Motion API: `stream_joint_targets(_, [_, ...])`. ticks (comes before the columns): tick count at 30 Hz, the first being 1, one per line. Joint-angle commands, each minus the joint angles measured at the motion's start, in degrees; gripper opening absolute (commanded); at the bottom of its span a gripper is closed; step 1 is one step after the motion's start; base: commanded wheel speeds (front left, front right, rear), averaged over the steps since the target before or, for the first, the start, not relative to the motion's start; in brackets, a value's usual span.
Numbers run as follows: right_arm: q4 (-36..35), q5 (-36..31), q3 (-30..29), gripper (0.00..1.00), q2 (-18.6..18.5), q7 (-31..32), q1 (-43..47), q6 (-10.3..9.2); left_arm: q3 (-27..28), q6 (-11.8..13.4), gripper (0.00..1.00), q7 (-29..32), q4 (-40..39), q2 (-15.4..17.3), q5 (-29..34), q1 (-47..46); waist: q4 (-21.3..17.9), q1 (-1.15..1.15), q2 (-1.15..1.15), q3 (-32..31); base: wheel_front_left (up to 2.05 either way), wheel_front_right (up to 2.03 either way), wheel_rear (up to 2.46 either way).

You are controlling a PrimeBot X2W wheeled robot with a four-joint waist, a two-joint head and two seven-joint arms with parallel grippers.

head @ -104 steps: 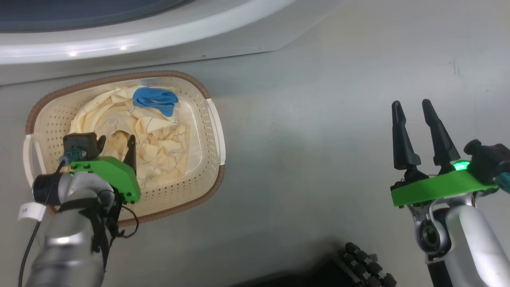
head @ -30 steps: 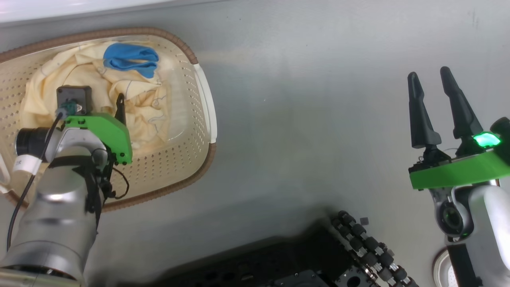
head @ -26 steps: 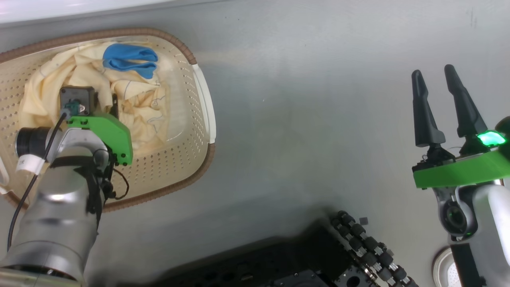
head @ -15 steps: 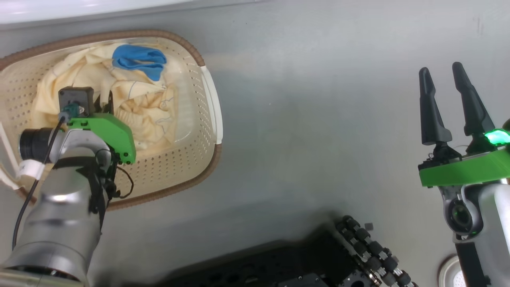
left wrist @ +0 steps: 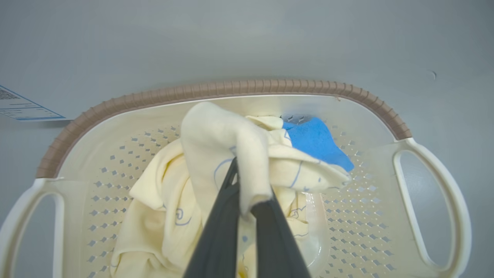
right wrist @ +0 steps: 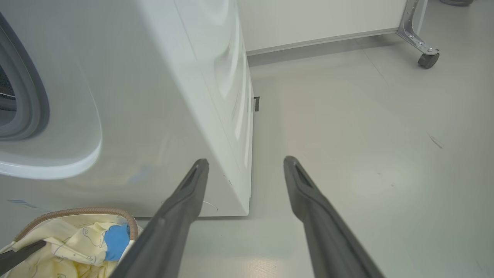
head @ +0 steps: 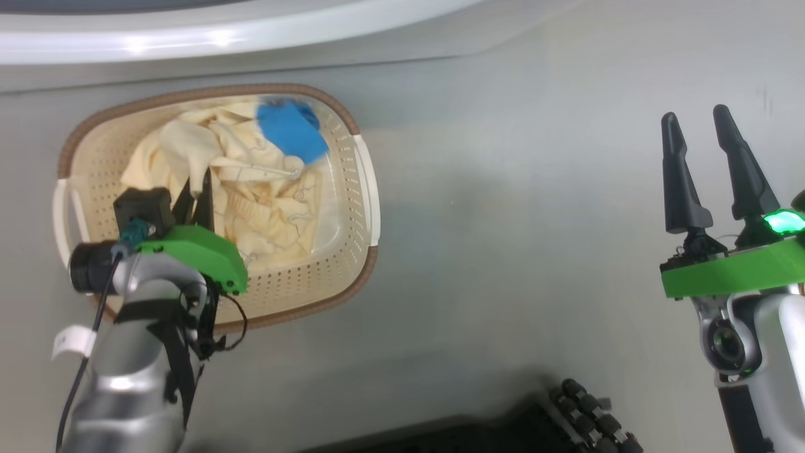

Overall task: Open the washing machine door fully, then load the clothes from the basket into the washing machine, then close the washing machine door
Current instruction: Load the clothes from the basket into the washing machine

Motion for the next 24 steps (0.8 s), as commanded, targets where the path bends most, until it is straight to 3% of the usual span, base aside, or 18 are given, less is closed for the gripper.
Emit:
stream_joint_targets(1, [-1.24, -0.33, 0.44, 1.0, -0.77, -0.55, 2.53, -0.16, 1.87, 0.4, 0.0, -0.62, -2.63, 0.96, 0.62, 2.83, 1.13, 0.0, 0.0, -2.01, 0.0, 0.0, 0.0])
stream_joint_targets(13, [-0.85, -1.5, -0.86, 1.0, -1.56, -0.55, 5.49, -0.16, 7.08, -0.08, 0.0, -0.63, -22.89, -2.27, 3.29, 18.41, 5.62, 0.0, 0.0, -12.53, 0.0, 0.0, 0.0])
stream_joint_targets(24, [0.09, -2.68, -1.46, 1.0, -1.63, -0.55, 9.9, -0.16, 7.91, 1.19, 0.0, -0.63, -36.7, -2.71, 1.45, 31.02, 8.96, 0.0, 0.0, -22.83, 0.0, 0.0, 0.0])
